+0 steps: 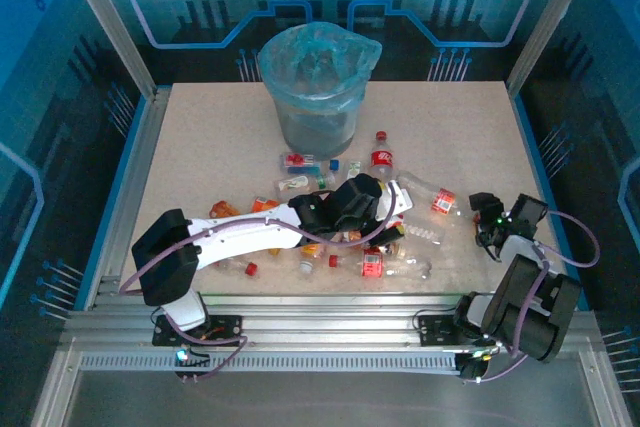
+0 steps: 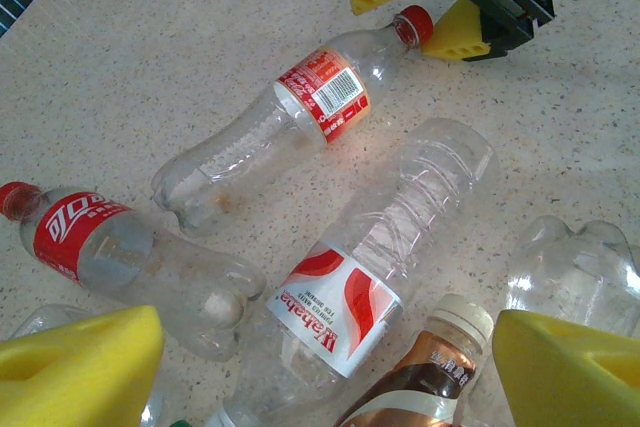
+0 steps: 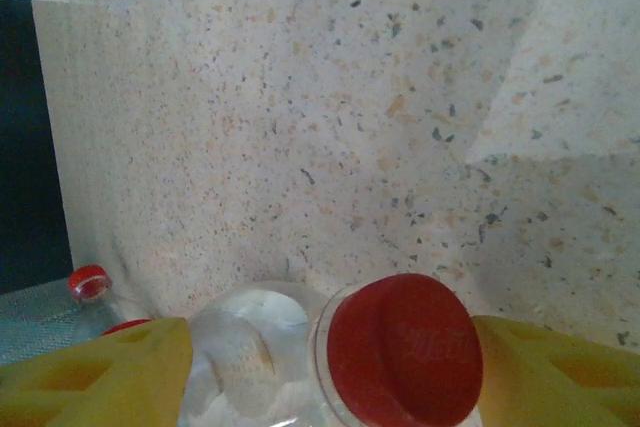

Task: Put the plastic bottles in the bin

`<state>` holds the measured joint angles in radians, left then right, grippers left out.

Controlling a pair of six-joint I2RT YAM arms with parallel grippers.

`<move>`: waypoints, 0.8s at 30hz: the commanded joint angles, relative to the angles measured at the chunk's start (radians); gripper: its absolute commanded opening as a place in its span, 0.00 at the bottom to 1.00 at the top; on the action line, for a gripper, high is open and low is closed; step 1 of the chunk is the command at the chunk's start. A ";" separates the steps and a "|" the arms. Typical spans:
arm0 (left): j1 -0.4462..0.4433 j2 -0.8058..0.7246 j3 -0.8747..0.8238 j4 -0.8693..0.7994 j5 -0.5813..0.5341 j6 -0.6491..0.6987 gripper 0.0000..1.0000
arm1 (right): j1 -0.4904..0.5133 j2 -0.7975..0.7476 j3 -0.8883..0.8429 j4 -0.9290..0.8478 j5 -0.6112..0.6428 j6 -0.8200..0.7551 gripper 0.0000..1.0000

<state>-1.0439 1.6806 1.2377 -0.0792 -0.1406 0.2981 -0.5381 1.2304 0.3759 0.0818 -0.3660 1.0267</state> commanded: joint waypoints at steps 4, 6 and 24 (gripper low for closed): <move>-0.004 0.008 0.050 -0.018 0.006 0.003 0.86 | -0.014 0.035 -0.012 0.079 -0.035 0.046 0.68; -0.004 0.007 0.051 -0.019 0.004 -0.003 0.86 | -0.016 0.036 -0.011 0.078 -0.024 0.037 0.66; -0.004 0.017 0.065 -0.025 -0.004 -0.016 0.86 | -0.086 0.110 -0.011 0.182 -0.107 0.030 0.34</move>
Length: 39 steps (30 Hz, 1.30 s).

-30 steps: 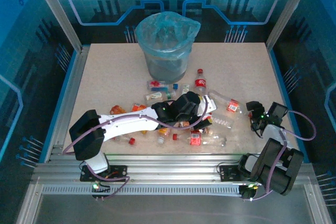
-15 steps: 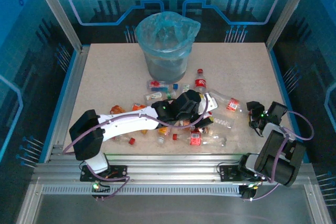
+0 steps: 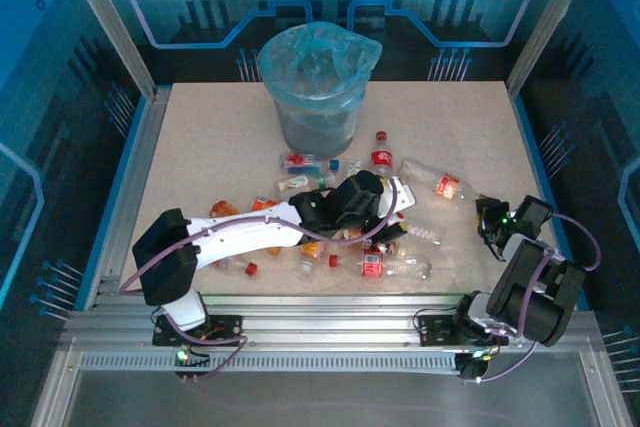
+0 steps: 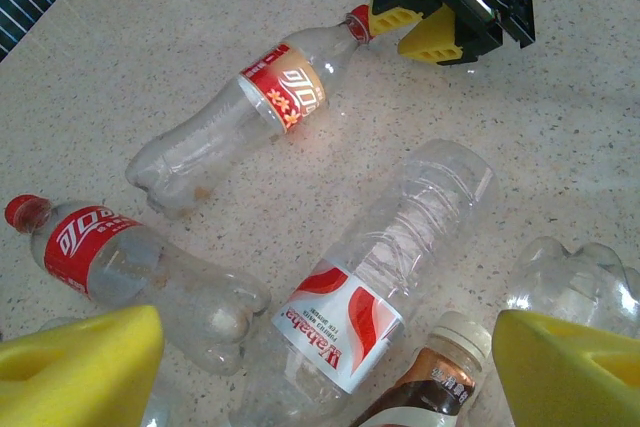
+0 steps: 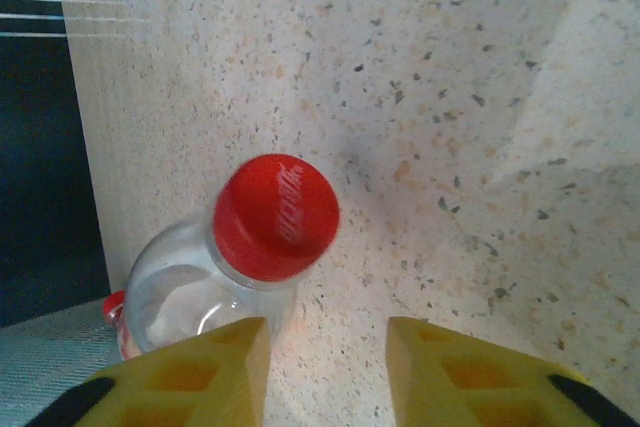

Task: Put the plastic bottles in the bin

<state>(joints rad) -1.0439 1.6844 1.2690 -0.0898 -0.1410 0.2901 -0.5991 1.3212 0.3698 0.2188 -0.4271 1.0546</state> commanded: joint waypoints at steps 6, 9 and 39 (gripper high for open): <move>-0.005 0.021 0.047 -0.018 -0.002 -0.007 0.86 | -0.041 0.026 0.020 0.040 -0.056 -0.001 0.41; -0.006 0.025 0.054 -0.020 0.001 -0.007 0.86 | -0.041 0.016 0.042 0.028 -0.049 -0.005 0.47; -0.005 0.112 0.184 -0.100 -0.078 0.101 0.87 | 0.009 0.341 0.167 0.314 0.002 0.211 0.63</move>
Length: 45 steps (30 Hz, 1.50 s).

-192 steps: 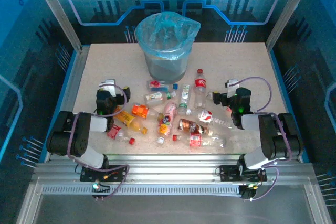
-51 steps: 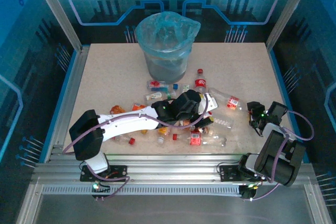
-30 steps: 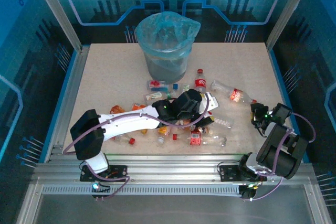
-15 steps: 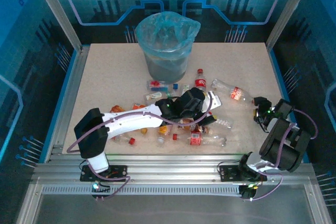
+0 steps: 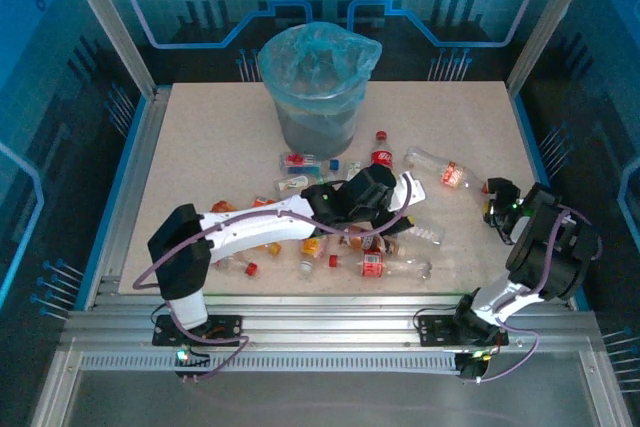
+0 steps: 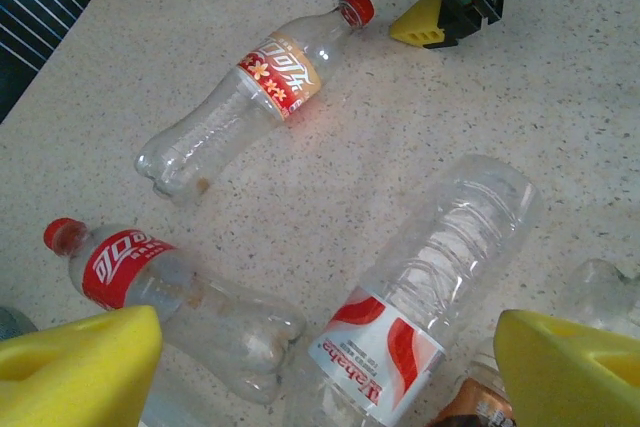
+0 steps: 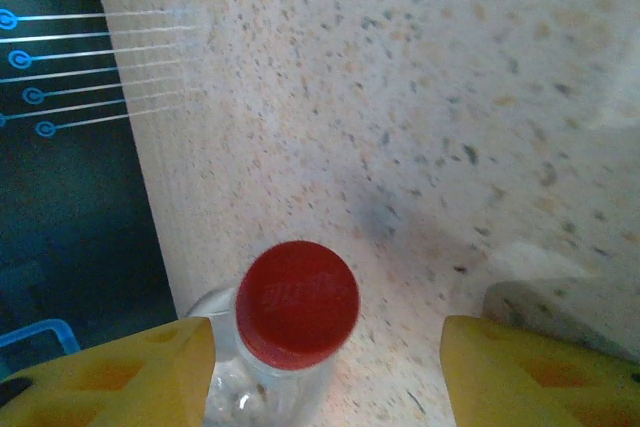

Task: Put the plastic bottles in the bin

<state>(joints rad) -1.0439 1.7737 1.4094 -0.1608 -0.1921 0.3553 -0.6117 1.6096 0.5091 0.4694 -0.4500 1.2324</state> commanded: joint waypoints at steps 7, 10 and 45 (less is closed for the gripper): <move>-0.004 0.060 0.085 -0.059 -0.056 0.084 0.88 | 0.074 0.130 0.085 0.106 0.054 0.083 0.61; 0.001 0.071 0.095 -0.061 -0.062 0.093 0.88 | 0.092 0.155 0.118 0.107 0.075 0.095 0.60; 0.140 -0.048 0.179 -0.118 -0.052 -0.031 0.86 | 0.315 0.040 0.360 -0.066 0.285 -0.064 0.00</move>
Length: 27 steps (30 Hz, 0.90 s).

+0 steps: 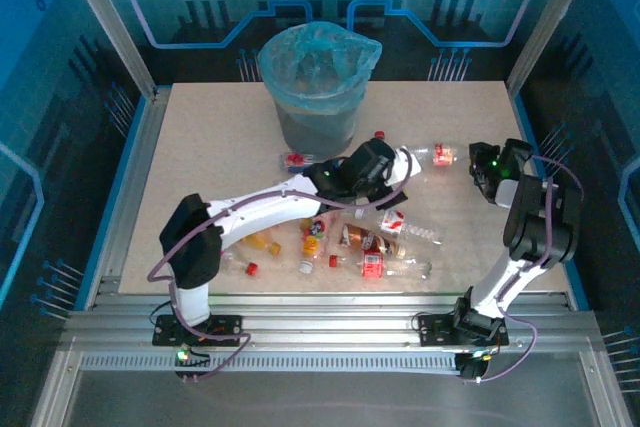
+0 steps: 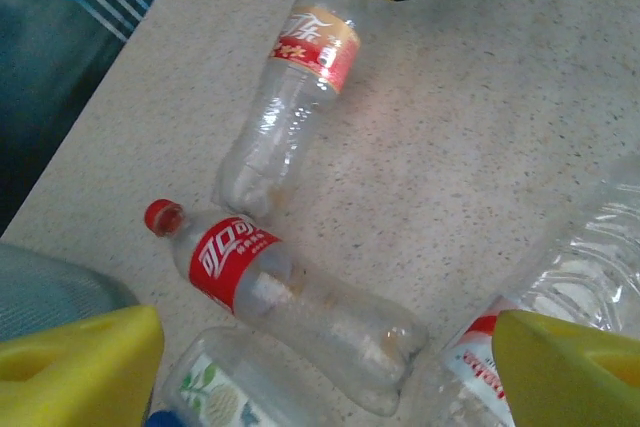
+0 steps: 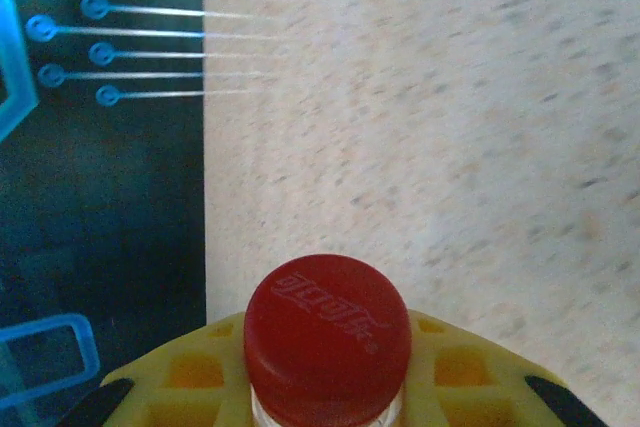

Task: Put the plastic bottles in the bin

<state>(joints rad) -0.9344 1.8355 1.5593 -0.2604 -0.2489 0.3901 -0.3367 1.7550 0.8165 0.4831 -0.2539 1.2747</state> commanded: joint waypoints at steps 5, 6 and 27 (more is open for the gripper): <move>0.125 -0.225 0.051 -0.083 0.068 -0.183 0.86 | 0.174 -0.323 0.139 -0.340 0.399 -0.278 0.00; 0.160 -0.247 0.057 -0.094 0.097 -0.224 0.86 | 0.203 -0.354 0.164 -0.371 0.450 -0.316 0.00; 0.544 -0.256 0.417 -0.403 0.399 -0.572 0.82 | 0.761 -0.331 0.651 -0.454 1.025 -0.941 0.00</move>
<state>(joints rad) -0.4217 1.5738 1.9514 -0.6037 0.0921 -0.1329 0.3698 1.4124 1.4181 -0.0296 0.6331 0.4625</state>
